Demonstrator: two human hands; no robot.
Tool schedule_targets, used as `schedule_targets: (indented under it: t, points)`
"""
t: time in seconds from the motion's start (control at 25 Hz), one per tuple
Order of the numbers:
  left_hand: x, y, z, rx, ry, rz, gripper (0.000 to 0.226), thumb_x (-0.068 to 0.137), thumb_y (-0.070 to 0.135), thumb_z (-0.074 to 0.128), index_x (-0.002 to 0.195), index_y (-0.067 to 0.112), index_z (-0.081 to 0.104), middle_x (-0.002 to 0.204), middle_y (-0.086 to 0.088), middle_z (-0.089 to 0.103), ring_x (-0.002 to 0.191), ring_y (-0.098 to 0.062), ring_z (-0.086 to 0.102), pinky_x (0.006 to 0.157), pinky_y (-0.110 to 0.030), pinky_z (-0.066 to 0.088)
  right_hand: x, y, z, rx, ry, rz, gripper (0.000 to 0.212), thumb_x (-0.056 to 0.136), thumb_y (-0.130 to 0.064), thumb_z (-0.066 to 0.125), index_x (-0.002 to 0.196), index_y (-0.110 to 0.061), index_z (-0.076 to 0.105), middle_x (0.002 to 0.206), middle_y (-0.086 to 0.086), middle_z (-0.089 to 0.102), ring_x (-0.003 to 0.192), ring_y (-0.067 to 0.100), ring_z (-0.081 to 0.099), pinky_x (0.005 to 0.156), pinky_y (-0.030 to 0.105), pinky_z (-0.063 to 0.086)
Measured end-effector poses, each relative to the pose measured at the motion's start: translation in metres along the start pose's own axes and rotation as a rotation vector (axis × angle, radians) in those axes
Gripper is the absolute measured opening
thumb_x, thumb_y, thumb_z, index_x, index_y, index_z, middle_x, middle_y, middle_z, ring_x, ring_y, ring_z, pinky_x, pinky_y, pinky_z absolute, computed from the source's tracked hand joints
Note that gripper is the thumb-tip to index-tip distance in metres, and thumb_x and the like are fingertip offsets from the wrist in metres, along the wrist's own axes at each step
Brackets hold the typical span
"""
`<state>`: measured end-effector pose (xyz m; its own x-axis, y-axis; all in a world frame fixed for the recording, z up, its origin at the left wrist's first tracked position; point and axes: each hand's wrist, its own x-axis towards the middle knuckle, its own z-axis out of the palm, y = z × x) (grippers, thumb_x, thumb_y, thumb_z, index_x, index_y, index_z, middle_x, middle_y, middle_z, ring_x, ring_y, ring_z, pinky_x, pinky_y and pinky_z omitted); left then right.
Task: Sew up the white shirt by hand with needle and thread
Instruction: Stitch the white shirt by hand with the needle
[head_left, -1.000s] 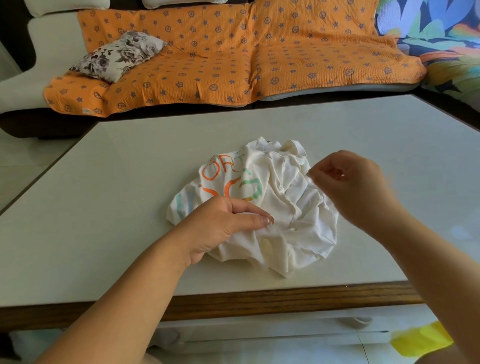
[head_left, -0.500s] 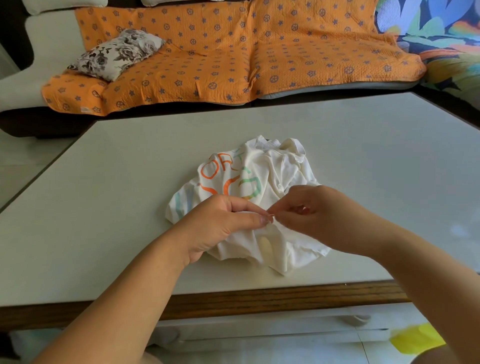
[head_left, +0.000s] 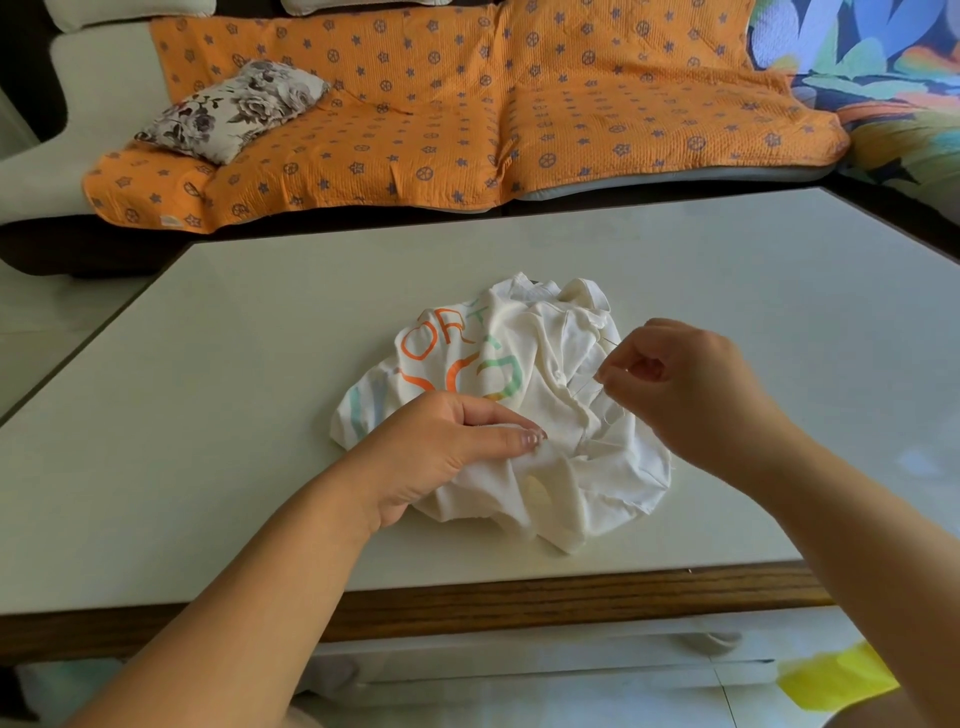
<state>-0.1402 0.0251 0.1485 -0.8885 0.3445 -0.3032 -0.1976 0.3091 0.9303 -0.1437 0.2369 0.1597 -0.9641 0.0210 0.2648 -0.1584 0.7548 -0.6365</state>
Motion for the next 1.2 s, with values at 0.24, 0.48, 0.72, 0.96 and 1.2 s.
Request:
schedule_targets:
  t: [0.24,0.48,0.72,0.96,1.2]
  points:
    - [0.000,-0.001,-0.001,-0.013,0.007,0.011,0.010,0.083,0.022,0.072,0.089,0.022,0.079,0.095,0.008,0.076,0.091,0.002,0.067,0.093,-0.016,0.045,-0.005,-0.003,0.001,-0.054,-0.205,0.031,0.037,0.093,-0.039,0.055,0.091,-0.005,0.070,0.089,0.005,0.063,0.080,0.020,0.058,0.072,0.032,0.048]
    - [0.001,-0.002,0.000,-0.029,0.048,0.076,0.025,0.069,0.035,0.073,0.090,0.025,0.079,0.095,0.006,0.077,0.095,-0.005,0.069,0.092,-0.020,0.049,-0.019,-0.014,0.005,0.102,-0.375,0.072,0.015,0.084,-0.042,0.069,0.079,-0.028,0.071,0.080,-0.009,0.066,0.078,0.001,0.058,0.069,0.014,0.045]
    - [0.002,-0.003,0.001,-0.072,0.159,0.133,0.018,0.073,0.028,0.073,0.089,0.020,0.077,0.090,0.000,0.077,0.087,-0.011,0.070,0.089,-0.029,0.053,-0.014,-0.007,0.001,0.079,-0.277,0.000,0.016,0.088,-0.031,0.068,0.073,-0.029,0.067,0.077,-0.011,0.063,0.077,-0.001,0.055,0.066,0.009,0.042]
    - [0.002,-0.003,0.002,-0.035,0.206,0.144,0.009,0.082,0.027,0.072,0.086,0.022,0.078,0.092,-0.003,0.076,0.089,-0.014,0.069,0.092,-0.033,0.051,-0.016,-0.017,-0.009,0.381,-0.246,0.120,0.022,0.096,-0.017,0.055,0.092,-0.023,0.075,0.072,-0.003,0.071,0.058,0.004,0.059,0.058,0.012,0.048]
    - [0.000,-0.002,0.003,-0.074,0.188,0.158,0.016,0.069,0.038,0.072,0.080,0.028,0.078,0.088,0.000,0.075,0.085,-0.008,0.066,0.091,-0.031,0.049,-0.026,-0.024,-0.008,0.635,-0.448,0.195,0.017,0.095,0.001,0.051,0.105,-0.012,0.056,0.082,0.009,0.076,0.071,0.031,0.071,0.060,0.032,0.054]
